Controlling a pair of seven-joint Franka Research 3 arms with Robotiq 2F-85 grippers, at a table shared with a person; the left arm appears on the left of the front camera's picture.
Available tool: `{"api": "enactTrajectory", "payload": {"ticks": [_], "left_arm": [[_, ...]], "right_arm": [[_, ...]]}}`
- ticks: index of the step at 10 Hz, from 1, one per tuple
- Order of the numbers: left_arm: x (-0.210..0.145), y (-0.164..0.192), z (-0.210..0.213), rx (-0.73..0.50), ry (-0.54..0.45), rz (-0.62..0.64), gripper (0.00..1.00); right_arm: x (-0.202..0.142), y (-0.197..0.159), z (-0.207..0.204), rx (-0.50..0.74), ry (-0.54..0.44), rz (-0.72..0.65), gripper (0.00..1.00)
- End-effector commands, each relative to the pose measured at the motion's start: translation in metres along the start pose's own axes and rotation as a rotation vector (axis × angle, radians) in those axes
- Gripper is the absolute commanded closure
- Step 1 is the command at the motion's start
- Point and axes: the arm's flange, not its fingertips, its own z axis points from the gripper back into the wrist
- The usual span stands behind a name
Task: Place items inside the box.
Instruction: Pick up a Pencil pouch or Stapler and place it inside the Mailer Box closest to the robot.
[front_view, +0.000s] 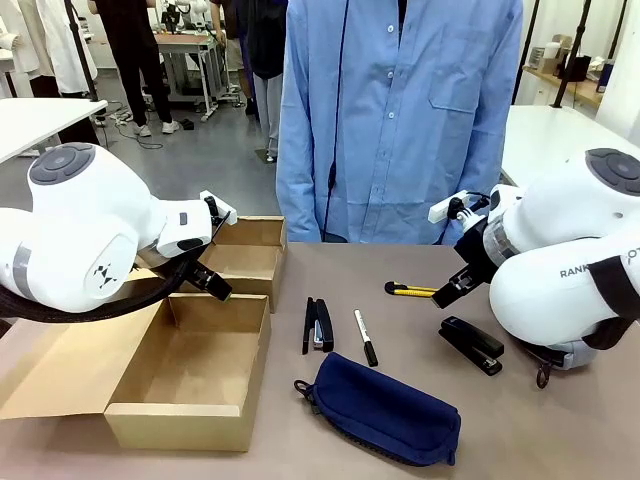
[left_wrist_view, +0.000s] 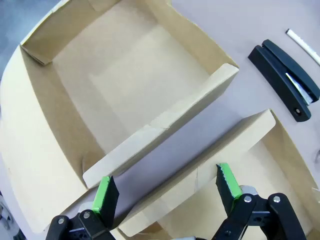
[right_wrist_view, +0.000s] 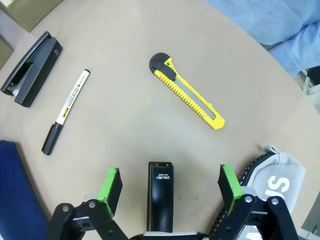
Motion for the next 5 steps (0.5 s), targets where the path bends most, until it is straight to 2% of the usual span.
{"api": "enactTrajectory", "payload": {"ticks": [1, 5], "left_arm": [[0.0000, 0.0000, 0.0000, 0.000, 0.000, 0.000, 0.00], [0.0000, 0.0000, 0.0000, 0.000, 0.000, 0.000, 0.00]], "right_arm": [[0.0000, 0.0000, 0.0000, 0.000, 0.000, -0.001, 0.00], [0.0000, 0.0000, 0.0000, 0.000, 0.000, -0.001, 0.00]]}}
